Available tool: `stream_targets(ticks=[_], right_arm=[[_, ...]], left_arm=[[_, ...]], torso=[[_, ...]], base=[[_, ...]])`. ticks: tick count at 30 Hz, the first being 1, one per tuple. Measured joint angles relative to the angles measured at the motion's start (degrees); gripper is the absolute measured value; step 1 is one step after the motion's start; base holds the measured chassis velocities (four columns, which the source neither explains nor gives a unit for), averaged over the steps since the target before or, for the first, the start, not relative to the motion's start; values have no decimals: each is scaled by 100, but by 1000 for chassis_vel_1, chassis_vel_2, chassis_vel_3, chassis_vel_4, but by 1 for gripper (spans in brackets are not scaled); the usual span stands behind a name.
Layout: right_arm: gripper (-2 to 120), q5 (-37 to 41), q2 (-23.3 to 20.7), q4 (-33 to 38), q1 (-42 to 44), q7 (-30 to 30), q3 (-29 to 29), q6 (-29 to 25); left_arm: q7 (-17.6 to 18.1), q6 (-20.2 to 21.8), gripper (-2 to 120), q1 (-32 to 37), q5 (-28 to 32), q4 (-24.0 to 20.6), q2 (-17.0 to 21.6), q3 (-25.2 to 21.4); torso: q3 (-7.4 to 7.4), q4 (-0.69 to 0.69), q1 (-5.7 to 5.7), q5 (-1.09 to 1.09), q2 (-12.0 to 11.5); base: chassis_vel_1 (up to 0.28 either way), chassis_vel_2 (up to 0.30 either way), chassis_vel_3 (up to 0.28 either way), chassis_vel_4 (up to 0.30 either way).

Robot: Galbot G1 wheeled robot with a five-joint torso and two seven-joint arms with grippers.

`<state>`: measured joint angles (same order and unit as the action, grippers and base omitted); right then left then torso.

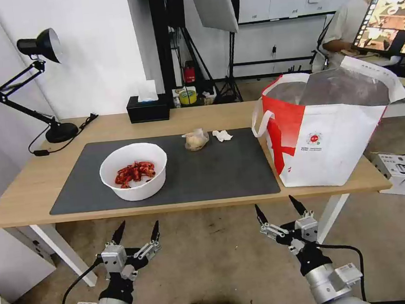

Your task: Pick up the trash from the table and place it into the takeout bag.

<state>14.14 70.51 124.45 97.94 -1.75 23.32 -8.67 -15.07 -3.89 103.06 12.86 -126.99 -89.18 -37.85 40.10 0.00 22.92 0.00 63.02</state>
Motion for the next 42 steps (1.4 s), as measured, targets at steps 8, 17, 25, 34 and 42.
stream_targets(ticks=[8,17,25,34,42], right_arm=[[100,230,-290,-182,-283,1,-295,2],[100,842,-1083,-571,-1311,-106,-862,84],[100,1317,-1658,-954,-2215,-175,-1431,168],[100,1742,-1691,-1684,-3551,-288,-2089,257],[100,1909,-1252,-2672,-4866,-357,-2777,277]], left_arm=[[-13,-129,100,41,28,-46,2,-178],[-110,-263,100,34,30,-119,-105,-216],[-319,-457,100,65,-59,-47,-204,-163],[-318,-460,100,29,-75,-41,-209,-144],[-307,-449,100,82,-66,-57,-207,-168]], torso=[[0,0,0,0,0],[1,0,0,1,0],[1,0,1,0,0],[1,0,1,0,-1],[1,1,1,0,-1]], base=[[0,0,0,0],[0,0,0,0],[0,0,0,0],[0,0,0,0],[0,0,0,0]])
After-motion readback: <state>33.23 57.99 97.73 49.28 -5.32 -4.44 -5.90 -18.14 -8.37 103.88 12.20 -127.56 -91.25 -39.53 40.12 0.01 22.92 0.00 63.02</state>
